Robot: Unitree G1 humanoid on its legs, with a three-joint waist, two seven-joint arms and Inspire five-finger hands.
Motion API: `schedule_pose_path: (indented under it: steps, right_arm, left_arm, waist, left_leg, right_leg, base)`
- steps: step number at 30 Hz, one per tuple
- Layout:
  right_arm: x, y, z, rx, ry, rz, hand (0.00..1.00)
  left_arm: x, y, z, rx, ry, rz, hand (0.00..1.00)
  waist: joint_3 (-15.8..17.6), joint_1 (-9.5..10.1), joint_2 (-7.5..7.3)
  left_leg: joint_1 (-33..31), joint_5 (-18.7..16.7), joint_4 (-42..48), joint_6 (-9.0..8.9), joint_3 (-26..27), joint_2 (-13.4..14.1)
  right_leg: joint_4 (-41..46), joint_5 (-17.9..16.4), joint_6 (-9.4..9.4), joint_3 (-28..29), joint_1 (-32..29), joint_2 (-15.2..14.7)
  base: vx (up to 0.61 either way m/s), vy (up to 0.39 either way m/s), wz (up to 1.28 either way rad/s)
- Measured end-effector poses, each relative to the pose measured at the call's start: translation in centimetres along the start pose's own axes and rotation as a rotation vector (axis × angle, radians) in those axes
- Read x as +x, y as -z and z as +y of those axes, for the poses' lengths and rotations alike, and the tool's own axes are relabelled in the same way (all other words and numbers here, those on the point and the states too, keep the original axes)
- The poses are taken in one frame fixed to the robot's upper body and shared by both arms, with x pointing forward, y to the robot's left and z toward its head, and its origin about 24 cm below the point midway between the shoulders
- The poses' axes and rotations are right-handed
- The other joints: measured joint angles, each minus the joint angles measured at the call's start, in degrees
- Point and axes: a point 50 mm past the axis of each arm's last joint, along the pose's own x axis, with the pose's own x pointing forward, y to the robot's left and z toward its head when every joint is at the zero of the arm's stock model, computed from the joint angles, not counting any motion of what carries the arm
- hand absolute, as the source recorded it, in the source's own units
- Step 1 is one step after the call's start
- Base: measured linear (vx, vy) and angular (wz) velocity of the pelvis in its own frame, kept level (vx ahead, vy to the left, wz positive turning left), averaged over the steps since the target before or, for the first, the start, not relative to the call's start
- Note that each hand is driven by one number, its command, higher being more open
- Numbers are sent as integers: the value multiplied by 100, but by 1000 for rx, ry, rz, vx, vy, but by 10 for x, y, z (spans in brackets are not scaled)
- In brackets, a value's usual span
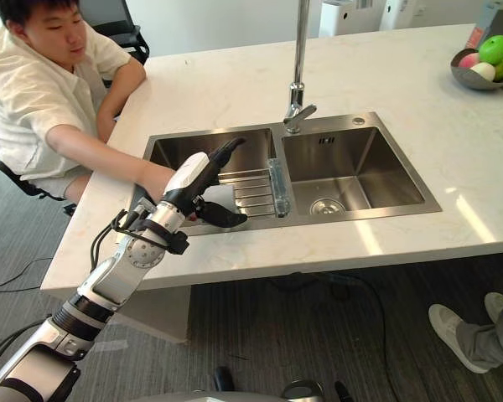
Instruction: Walk over to the sink, pick up the cup, carry it to the dishwasher, place the cup inside the dishwasher, then close the dishwasher door
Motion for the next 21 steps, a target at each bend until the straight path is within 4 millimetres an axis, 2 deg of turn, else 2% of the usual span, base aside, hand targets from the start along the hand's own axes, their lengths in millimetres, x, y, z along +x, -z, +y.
schedule_pose_path:
  steps: [6,17,21]
  right_arm:
    - [1,6,2,-5,4,4,100]
    - [1,10,4,-19,1,15,100]
    - [2,10,7,-41,-12,14,100]
  left_arm:
    - [10,2,8,37,-32,28,100]
    - [11,6,11,88,-47,69,100]
    - [11,21,5,112,-9,126,100]
  waist:
    - [-12,-51,-21]
    - [-14,-63,-51]
    - [-22,-61,-80]
  left_leg:
    - [-6,-12,1,14,113,31]
    - [-1,-28,-1,6,109,24]
    - [3,-15,1,21,98,20]
  right_leg:
    - [-154,163,-6,-1,2,22]
    - [-185,175,-5,-1,-13,17]
    - [-321,230,-22,-41,51,18]
  base:
    - [25,1,-13]
    - [0,2,0]
    - [0,0,0]
